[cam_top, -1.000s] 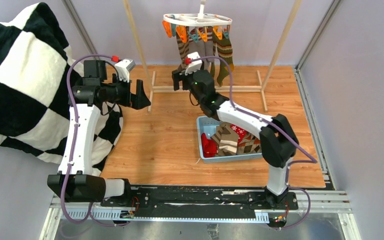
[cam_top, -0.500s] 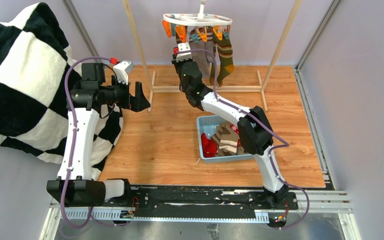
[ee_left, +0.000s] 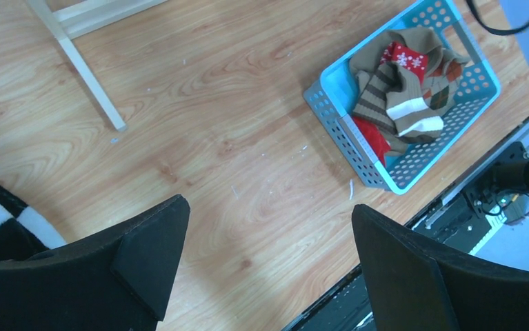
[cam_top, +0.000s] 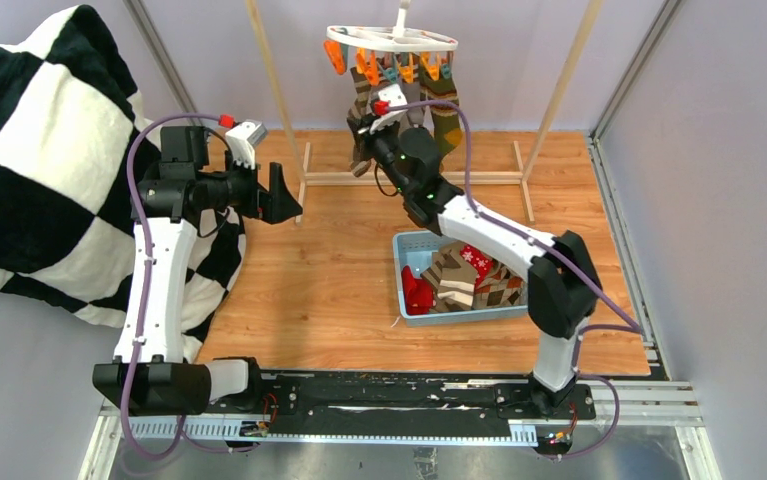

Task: Remove the socks clipped to the hanger
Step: Adjust the hanger on the clothesline.

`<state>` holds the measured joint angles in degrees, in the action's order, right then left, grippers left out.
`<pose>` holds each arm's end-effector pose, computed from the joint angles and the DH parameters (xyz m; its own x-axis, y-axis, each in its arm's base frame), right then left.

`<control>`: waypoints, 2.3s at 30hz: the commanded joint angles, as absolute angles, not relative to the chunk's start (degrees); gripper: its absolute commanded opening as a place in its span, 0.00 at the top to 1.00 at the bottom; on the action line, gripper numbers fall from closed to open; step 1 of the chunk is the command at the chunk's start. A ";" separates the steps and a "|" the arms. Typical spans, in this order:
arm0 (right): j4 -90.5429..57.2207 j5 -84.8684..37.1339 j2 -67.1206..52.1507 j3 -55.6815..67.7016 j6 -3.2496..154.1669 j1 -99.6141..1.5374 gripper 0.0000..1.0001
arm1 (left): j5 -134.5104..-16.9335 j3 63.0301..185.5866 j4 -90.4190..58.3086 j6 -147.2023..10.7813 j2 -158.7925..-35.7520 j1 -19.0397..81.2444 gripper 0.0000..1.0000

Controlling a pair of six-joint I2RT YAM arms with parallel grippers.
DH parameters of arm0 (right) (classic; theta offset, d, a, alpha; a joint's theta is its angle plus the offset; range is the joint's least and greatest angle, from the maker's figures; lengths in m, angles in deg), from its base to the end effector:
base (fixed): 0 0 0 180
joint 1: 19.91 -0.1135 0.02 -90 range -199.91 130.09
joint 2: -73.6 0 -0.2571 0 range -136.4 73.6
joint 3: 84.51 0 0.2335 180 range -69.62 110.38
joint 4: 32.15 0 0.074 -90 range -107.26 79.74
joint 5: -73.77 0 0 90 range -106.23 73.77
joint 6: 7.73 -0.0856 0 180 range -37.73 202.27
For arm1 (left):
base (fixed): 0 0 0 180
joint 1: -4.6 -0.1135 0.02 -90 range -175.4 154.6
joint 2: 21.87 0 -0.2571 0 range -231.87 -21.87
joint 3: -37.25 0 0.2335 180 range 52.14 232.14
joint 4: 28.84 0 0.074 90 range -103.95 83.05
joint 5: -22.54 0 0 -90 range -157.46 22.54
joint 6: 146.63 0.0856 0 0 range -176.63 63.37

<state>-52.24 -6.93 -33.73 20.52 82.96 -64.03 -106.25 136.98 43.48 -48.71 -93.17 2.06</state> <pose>0.3548 0.3248 0.3980 0.2263 0.2029 -0.9527 -0.5739 0.8181 0.0379 0.2465 -0.0427 0.3706 -0.6286 0.0796 -0.7736 0.5080 0.7953 -0.3309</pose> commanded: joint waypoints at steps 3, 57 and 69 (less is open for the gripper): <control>-54.01 -33.70 -22.23 10.58 70.09 -64.21 1.00 | -111.01 140.24 43.79 -50.65 -91.44 1.65 0.06; -74.81 -60.07 -14.43 -2.14 14.72 -58.59 0.80 | -126.03 146.00 43.89 -46.42 -101.93 20.67 0.18; -59.08 -52.82 -10.26 -3.64 25.69 -58.43 0.48 | -125.20 143.22 43.88 -47.84 -101.00 20.86 0.86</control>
